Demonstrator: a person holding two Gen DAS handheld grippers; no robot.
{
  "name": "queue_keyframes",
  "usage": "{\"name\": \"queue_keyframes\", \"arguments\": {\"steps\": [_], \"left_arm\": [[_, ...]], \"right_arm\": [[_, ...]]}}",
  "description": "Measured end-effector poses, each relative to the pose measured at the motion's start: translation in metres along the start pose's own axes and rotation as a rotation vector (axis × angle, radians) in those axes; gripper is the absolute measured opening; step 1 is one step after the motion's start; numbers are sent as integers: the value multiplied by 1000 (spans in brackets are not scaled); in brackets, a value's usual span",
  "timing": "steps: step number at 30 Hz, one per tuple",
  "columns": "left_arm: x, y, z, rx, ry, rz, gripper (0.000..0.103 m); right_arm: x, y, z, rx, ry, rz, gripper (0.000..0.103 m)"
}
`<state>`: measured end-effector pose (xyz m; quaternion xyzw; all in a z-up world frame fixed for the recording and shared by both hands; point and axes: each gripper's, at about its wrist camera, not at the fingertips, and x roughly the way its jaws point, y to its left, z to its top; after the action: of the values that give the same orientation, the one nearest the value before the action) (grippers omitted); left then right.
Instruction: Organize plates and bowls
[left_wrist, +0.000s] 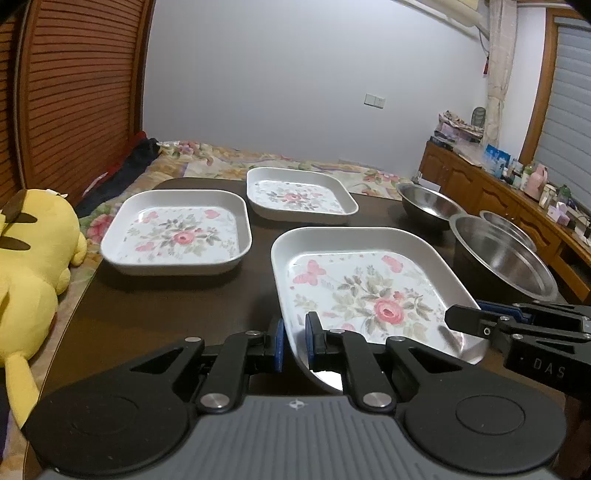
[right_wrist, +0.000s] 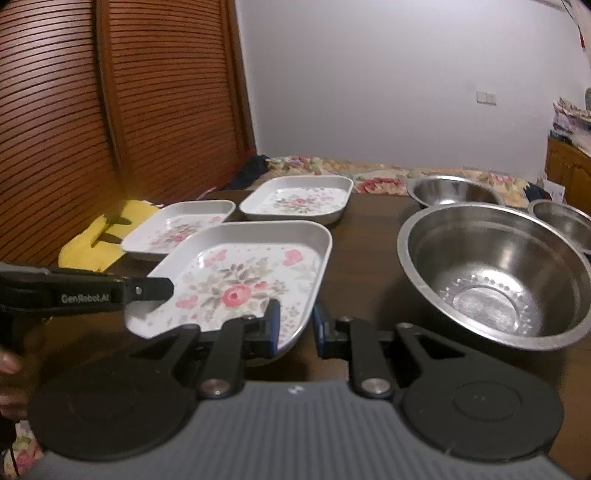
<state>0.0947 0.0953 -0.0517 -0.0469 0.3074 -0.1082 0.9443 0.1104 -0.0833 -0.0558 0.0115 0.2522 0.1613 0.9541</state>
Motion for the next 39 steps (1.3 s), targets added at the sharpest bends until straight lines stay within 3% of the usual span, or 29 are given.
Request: {"name": "queue_keyframes", "arguments": {"steps": [9, 39], "left_arm": [[-22, -6, -13, 18, -7, -7, 13], [-13, -4, -37, 21, 51, -4, 13]], "right_arm": [[-17, -2, -15, 49, 18, 69, 21], [-21, 5, -39, 27, 57, 61, 21]]}}
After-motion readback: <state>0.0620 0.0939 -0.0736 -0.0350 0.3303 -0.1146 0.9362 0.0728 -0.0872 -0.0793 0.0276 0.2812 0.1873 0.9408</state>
